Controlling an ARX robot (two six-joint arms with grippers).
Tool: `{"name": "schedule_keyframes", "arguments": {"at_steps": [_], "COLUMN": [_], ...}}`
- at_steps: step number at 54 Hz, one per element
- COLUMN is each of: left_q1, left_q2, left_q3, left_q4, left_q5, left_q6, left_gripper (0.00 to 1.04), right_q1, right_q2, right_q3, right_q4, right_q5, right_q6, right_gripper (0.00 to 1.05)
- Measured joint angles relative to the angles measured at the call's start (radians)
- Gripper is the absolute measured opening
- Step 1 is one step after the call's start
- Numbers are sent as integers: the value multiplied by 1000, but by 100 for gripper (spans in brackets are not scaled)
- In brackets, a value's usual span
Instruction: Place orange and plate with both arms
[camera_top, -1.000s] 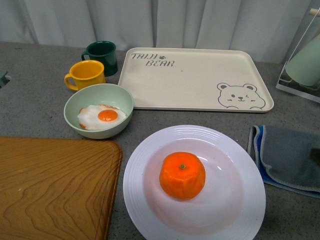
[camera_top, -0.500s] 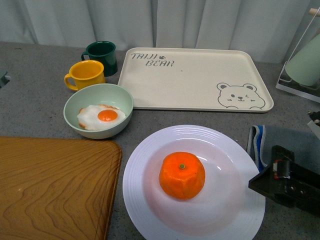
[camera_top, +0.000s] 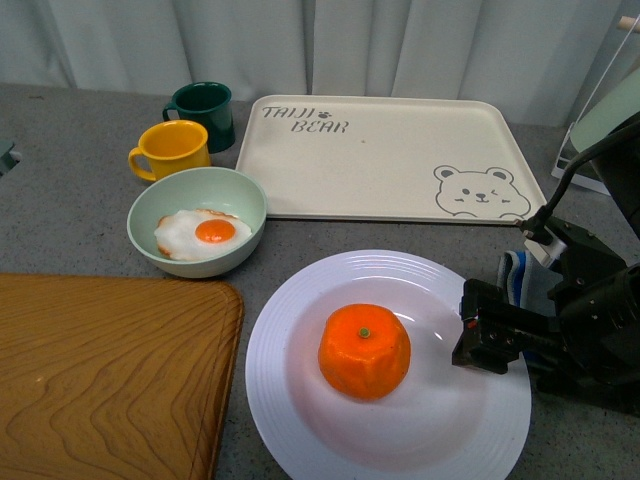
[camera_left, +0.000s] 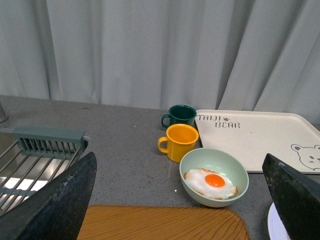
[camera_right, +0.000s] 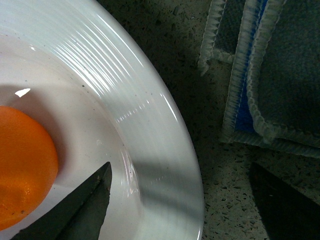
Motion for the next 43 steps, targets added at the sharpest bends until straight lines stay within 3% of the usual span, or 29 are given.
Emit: {"name": "schedule_keyframes", "arguments": {"at_steps": [10, 14, 30, 43], "left_q1": [0, 0, 0, 0], "left_q2": [0, 0, 0, 0], "left_q3": [0, 0, 0, 0], "left_q4": [0, 0, 0, 0], "left_q5": [0, 0, 0, 0], "left_q6": [0, 0, 0, 0], "left_gripper": [98, 98, 98, 98], "right_q1": [0, 0, -8, -39], "right_q2": [8, 6, -48, -92], "right_q3": [26, 26, -3, -124], "right_q4": [-47, -48, 0, 225], "right_q5": [22, 2, -132, -266], "right_q6": [-38, -41, 26, 175], "right_gripper": [40, 31, 18, 8]}}
